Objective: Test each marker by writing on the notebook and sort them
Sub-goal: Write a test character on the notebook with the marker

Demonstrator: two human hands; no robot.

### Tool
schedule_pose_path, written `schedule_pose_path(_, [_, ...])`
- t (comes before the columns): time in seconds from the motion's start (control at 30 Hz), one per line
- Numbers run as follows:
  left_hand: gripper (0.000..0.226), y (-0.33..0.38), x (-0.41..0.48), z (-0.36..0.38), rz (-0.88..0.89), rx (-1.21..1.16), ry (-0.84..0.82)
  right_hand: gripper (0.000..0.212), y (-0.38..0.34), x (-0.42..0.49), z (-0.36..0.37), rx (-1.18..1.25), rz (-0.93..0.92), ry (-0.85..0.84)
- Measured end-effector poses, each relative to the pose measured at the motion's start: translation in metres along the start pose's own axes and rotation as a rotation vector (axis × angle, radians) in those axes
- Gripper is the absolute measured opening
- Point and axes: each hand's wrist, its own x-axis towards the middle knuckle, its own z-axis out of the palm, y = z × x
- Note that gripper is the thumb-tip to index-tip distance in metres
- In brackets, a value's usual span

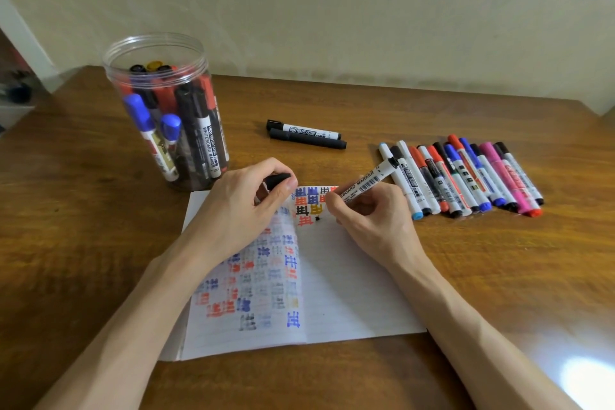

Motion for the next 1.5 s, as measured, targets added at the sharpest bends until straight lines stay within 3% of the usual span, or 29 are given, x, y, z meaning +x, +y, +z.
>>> schedule_pose_path(0.87, [0.025,-0.0036,0.0005,0.0022,0.017,0.007,-0.002,0.017,0.0005,-0.0016,-0.0019,0.007,0.022,0.058])
schedule_pose_path(1.5, [0.026,-0.0021,-0.0002,0.0020,0.019,0.024,-0.003,0.013,0.0015,0.0003,-0.0006,0.018,0.034,-0.002])
